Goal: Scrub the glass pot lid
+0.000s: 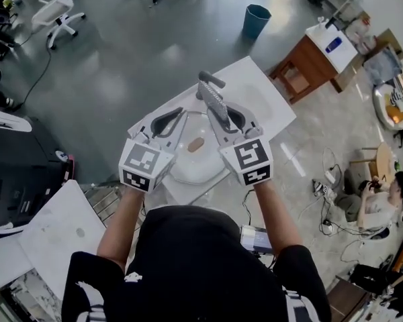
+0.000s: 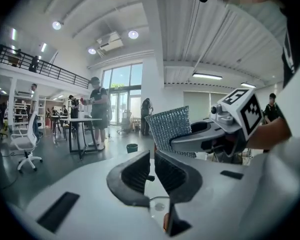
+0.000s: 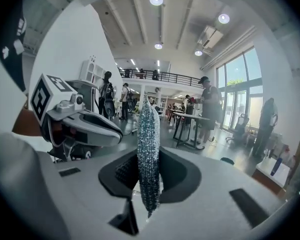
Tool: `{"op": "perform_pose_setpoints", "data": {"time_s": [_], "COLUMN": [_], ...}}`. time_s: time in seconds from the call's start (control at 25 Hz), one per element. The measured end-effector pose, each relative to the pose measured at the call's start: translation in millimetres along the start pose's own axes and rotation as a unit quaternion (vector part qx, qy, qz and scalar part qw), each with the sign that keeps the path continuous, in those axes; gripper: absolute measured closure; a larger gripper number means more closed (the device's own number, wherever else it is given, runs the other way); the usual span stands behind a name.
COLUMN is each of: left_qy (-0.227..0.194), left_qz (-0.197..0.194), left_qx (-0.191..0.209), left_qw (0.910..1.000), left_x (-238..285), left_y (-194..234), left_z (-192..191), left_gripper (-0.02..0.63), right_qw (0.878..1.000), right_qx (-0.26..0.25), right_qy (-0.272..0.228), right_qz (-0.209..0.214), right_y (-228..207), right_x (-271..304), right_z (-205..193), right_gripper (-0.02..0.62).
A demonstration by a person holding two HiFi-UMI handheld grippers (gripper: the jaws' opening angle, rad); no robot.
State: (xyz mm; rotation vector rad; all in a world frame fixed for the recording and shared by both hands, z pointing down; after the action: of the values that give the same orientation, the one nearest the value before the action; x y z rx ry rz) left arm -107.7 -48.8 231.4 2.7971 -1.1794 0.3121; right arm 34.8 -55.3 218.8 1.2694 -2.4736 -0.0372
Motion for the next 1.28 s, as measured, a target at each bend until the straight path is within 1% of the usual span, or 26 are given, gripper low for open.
{"op": "perform_pose_setpoints", "data": {"time_s": [0.12,0.24,0.32,0.44,0.52,0.68,0.88,1.12,1.28], "left_qy": [-0.019,-0.041,-0.051,-0.070,-0.079,-0.094,-0.117,-0.120,-0.119], "left_qz": [0.008,0.021,0.032,0.036,0.039,0.040,0.041,0.044,0.042], "left_qx": [0.010,0.010,0.010,0.005,0.016,0.025,0.037,0.041,0.035], "left_qw": [0.9997,0.9989,0.9982,0.9969,0.9960,0.9944,0.9916,0.9910,0.9914], "left_x": [-12.7,-20.4,-25.1,-29.3,-31.3,-38.7,-45.8,-45.1,-44.5], "left_y": [4.5,11.1,13.5,13.6,14.5,8.9,6.0,2.9,2.0], "left_z": [17.9,37.4,47.0,60.7,65.4,85.0,96.1,98.3,96.0], "left_gripper": [0.581,0.583,0.586,0.588,0.591,0.594,0.594,0.594,0.594], "right_qw": [1.000,0.999,0.998,0.996,0.995,0.993,0.992,0.992,0.992], "right_qx": [-0.009,-0.021,-0.021,-0.019,-0.015,-0.001,0.011,0.016,0.018], "right_qy": [-0.021,-0.046,-0.065,-0.086,-0.097,-0.113,-0.122,-0.125,-0.121], "right_qz": [0.002,0.005,0.003,-0.004,-0.009,-0.021,-0.027,-0.029,-0.028], "right_y": [4.1,2.6,0.9,-3.5,-6.9,-9.8,-8.7,-11.7,-11.2], "right_x": [-3.9,-6.4,-8.1,-11.8,-14.4,-21.5,-29.0,-32.1,-31.1], "right_z": [22.3,44.6,57.1,71.5,78.6,84.4,90.9,92.0,87.3], "right_gripper": [0.526,0.526,0.526,0.526,0.526,0.526,0.528,0.528,0.528]}}
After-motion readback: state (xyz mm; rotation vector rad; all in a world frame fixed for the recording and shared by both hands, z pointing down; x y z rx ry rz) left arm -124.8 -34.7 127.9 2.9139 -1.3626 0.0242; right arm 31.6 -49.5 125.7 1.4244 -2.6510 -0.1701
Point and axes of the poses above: the fingertips, and each gripper's own axes: x forward along the fingers, y to its left, z out of its top, the point moved 7 cm from there along -x, backward along the fingers, and after that the axes turned 3 degrees about -z, right-handed, at the moved point
